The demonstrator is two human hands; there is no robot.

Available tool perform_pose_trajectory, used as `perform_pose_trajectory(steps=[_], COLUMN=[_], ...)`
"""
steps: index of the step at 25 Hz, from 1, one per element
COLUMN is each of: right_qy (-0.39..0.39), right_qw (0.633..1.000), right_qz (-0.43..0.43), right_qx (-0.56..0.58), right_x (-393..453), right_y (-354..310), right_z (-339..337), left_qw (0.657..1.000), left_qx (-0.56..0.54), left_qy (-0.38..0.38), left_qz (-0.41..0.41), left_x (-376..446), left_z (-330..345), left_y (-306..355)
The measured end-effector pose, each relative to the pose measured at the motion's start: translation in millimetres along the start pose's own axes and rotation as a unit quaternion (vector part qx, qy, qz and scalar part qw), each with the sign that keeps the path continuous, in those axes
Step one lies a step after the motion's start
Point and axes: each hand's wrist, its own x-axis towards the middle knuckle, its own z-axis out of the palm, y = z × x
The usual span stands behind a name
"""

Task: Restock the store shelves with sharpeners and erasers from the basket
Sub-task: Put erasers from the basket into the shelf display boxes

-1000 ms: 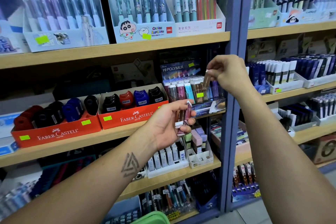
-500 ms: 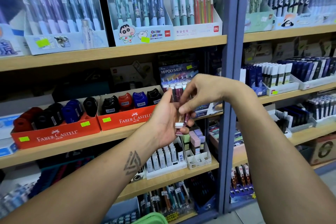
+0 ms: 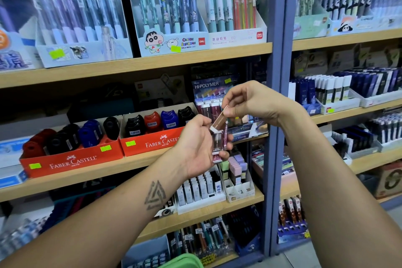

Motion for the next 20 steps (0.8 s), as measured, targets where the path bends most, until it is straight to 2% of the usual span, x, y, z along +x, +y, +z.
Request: perform_pose_trajectory(steps=[3,7,11,14,17,20], right_qy=[0.032,0.035,0.018,0.002,0.022,0.03], right_qw=[0.999,0.997,0.992,0.996,0.999,0.995], right_qz=[0.012,0.04,0.031,0.022,0.019,0.038], right_qx=[0.042,0.064,0.122,0.083,0.041,0.092], right_x=[-1.0,-2.4,-5.3,-2.7,2.5,5.3], right_y=[1.4,0.6,2.2,5.7,7.2,7.3], right_z=[-0.7,1.3,0.3,-0.1,3.7,8.6], left_qw=[1.0,0.999,0.998,0.997,0.997,0.998], left_qx=[-0.001,0.018,0.013,0.014,0.005,-0.013], left_qy=[-0.031,-0.04,-0.037,-0.038,-0.03,-0.016], left_qz=[0.005,0.03,0.052,0.067,0.072,0.058], left_x=[-5.2,-4.7,-11.0,-11.7,-11.5,-11.5], left_z=[0.5,-3.8,-2.4,-3.4,-5.2,-5.3], left_y=[-0.4,-4.1,-3.7,-3.5,-3.6,-4.4])
